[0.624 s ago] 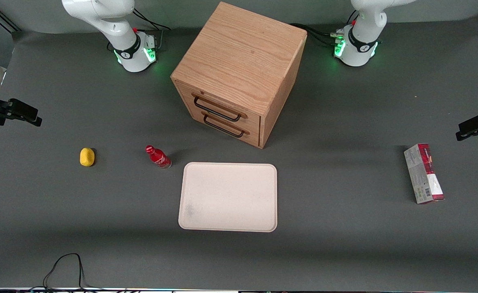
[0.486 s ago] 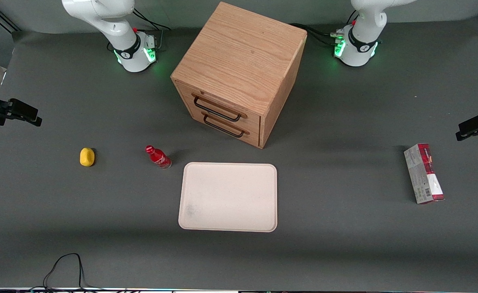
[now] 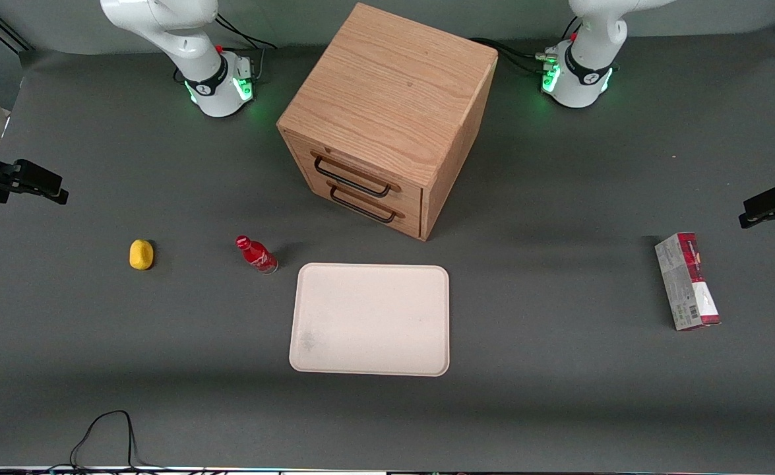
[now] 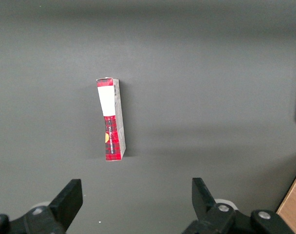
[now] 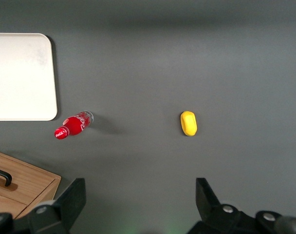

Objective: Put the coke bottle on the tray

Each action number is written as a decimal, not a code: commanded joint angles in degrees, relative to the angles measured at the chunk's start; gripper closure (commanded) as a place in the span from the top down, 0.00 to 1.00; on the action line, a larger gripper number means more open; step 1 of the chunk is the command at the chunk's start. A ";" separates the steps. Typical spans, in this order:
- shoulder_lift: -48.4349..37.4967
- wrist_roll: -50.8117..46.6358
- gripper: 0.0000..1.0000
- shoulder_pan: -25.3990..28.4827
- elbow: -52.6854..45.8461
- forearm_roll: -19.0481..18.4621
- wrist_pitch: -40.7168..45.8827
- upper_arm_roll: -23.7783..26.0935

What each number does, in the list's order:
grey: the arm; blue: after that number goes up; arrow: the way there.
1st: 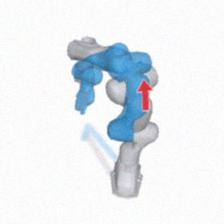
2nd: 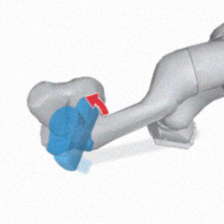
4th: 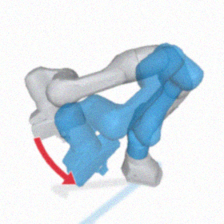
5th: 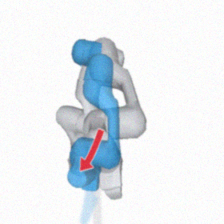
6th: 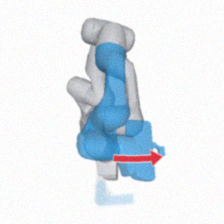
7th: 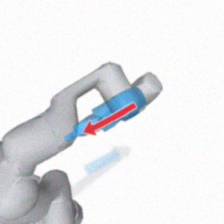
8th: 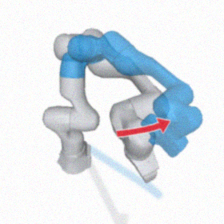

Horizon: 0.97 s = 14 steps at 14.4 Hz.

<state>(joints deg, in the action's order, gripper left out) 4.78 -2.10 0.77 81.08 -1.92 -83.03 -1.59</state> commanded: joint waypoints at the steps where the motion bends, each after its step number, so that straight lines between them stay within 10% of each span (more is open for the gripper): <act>1: -0.65 1.31 1.00 0.29 0.75 -0.28 0.33 -0.34; 9: -3.89 0.34 1.00 1.25 4.87 3.23 -0.55 0.18; 14: -7.23 -6.40 1.00 11.69 9.61 3.24 -2.21 0.10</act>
<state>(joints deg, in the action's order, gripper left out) 1.10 -4.71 7.90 85.75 0.78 -83.21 -1.03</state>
